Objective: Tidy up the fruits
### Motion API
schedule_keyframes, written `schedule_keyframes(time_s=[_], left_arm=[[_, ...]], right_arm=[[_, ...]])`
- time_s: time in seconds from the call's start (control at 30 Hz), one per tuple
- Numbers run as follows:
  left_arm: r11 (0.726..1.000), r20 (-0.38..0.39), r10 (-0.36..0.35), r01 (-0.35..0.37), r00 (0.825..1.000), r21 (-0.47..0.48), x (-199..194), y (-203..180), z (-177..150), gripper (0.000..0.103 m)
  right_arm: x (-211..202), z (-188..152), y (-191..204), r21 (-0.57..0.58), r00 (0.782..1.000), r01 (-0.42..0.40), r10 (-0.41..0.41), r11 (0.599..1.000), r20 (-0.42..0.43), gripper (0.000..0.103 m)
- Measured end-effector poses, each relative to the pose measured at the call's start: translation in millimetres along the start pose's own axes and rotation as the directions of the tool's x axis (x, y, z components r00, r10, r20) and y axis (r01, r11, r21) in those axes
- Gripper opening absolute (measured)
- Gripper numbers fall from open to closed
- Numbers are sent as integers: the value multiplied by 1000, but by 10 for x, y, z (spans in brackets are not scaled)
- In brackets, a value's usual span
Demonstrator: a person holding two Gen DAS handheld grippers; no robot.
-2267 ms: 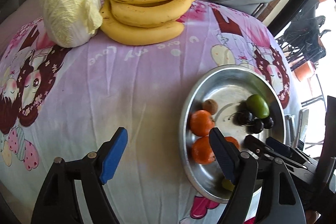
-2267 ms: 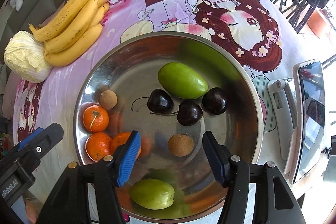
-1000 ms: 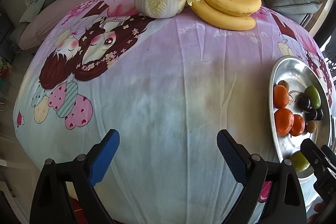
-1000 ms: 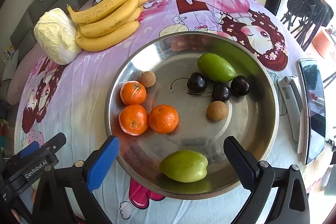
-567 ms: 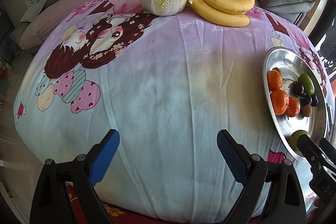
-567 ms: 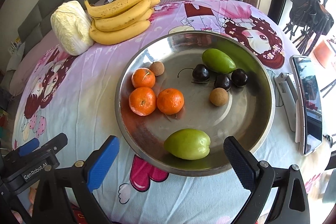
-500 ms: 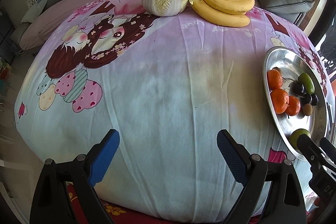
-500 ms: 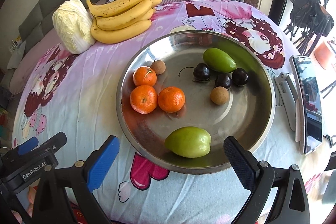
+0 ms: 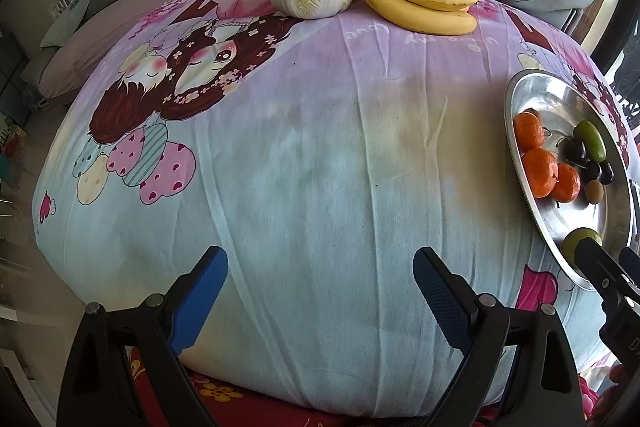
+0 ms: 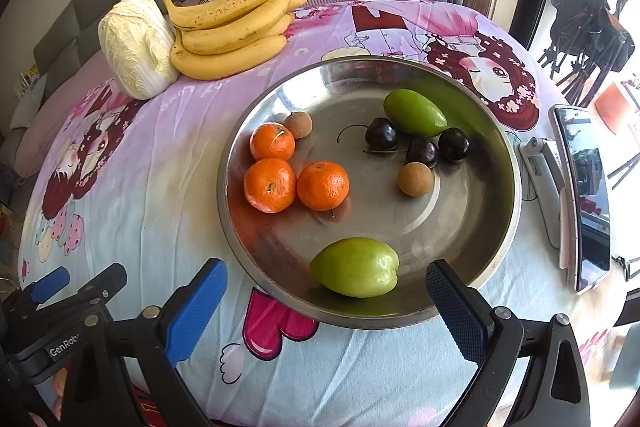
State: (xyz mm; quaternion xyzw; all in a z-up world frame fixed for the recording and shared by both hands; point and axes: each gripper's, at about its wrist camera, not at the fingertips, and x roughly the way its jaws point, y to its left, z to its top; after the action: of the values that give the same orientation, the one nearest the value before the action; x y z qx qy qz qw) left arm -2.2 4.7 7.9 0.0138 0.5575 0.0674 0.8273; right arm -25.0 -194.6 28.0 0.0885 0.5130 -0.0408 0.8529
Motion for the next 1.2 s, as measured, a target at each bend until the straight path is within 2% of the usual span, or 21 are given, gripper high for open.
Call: schedule_keyframes(time_s=[0.53,0.73,1.2], left_arm=[[1000,-34,26,-25,999,10,57,-15,-12,94],[999,-69,23,-22,997,26,119,-35,-6,94],[999,-75,26,-23,997,46,165,-82,33,94]], right_arm=[[36,2,-3,0,1000,2,-2,1000,-13,101],[76,9,-26,12,1000,-10,10,1000,-28,101],[181,-6,-33,5,997,16,-16,1000,-75,101]])
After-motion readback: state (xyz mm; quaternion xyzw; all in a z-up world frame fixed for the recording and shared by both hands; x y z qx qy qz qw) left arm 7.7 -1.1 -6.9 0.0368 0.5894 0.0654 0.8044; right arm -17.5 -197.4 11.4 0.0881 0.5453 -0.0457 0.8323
